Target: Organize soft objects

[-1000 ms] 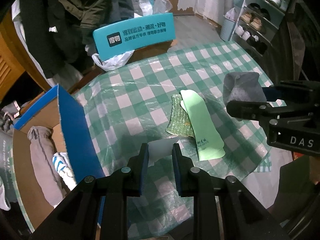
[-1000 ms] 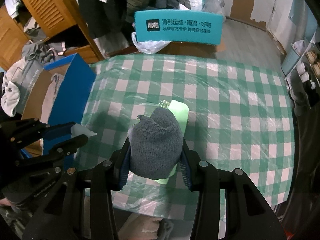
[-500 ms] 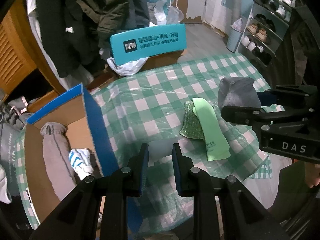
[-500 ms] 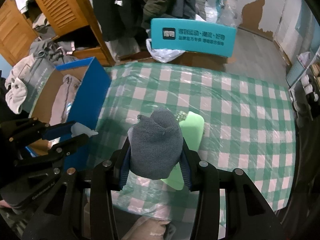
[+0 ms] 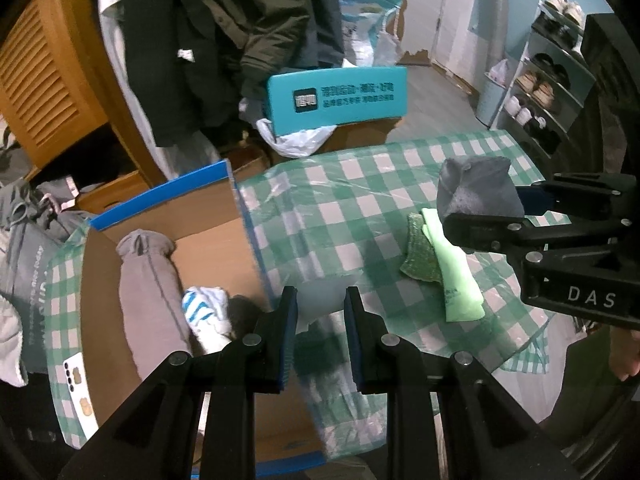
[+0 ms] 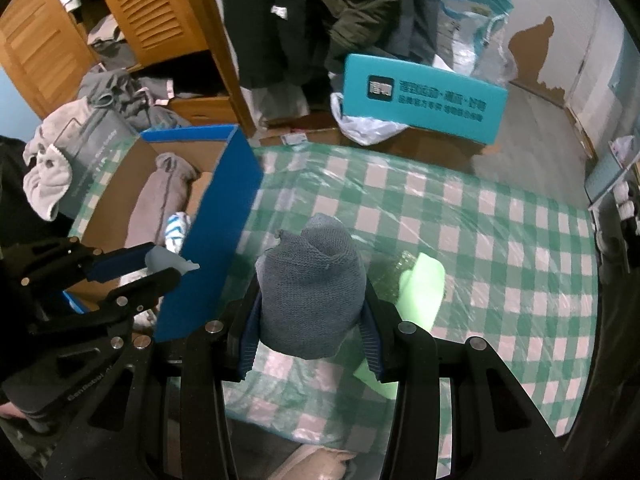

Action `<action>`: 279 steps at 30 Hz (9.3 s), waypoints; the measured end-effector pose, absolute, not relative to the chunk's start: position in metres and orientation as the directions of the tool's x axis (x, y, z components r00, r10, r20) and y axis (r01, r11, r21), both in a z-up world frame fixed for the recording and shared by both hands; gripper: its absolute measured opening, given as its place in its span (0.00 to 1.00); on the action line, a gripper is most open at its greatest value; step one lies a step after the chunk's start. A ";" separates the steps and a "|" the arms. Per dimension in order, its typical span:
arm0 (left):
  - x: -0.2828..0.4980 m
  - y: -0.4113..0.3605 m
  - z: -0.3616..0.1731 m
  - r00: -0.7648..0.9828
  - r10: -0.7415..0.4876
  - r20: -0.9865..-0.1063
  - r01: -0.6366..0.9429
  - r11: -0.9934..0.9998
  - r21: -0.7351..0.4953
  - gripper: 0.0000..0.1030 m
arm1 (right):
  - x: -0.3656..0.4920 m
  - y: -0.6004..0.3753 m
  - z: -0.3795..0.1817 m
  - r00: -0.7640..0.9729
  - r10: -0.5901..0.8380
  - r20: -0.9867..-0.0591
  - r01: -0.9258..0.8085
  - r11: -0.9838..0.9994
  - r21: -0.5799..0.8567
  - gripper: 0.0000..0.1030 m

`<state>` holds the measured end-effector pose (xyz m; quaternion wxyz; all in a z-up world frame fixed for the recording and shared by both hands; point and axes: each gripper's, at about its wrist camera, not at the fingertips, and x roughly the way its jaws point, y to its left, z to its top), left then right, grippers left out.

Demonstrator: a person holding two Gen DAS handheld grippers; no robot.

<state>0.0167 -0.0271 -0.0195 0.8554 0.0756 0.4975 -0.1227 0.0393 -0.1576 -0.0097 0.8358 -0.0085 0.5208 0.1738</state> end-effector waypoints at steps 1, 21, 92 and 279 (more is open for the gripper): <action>0.016 -0.024 -0.019 0.476 -0.135 -0.869 0.282 0.959 0.006 0.22 | 0.040 -0.153 -0.008 0.398 0.283 -0.873 -0.305 0.938 0.166 0.42; 0.006 0.058 -0.017 0.503 -0.100 -0.858 0.147 0.989 -0.029 0.22 | 0.047 -0.065 -0.003 0.356 0.329 -0.875 -0.419 0.893 0.165 0.42; 0.017 0.045 -0.042 0.451 -0.057 -0.891 0.135 0.991 0.004 0.68 | 0.045 -0.113 -0.051 0.321 0.200 -0.926 -0.289 0.951 0.105 0.82; 0.051 -0.136 -0.070 0.373 -0.135 -0.918 0.376 0.927 0.016 0.20 | 0.028 -0.278 -0.069 0.392 0.129 -0.911 -0.112 0.989 0.092 0.10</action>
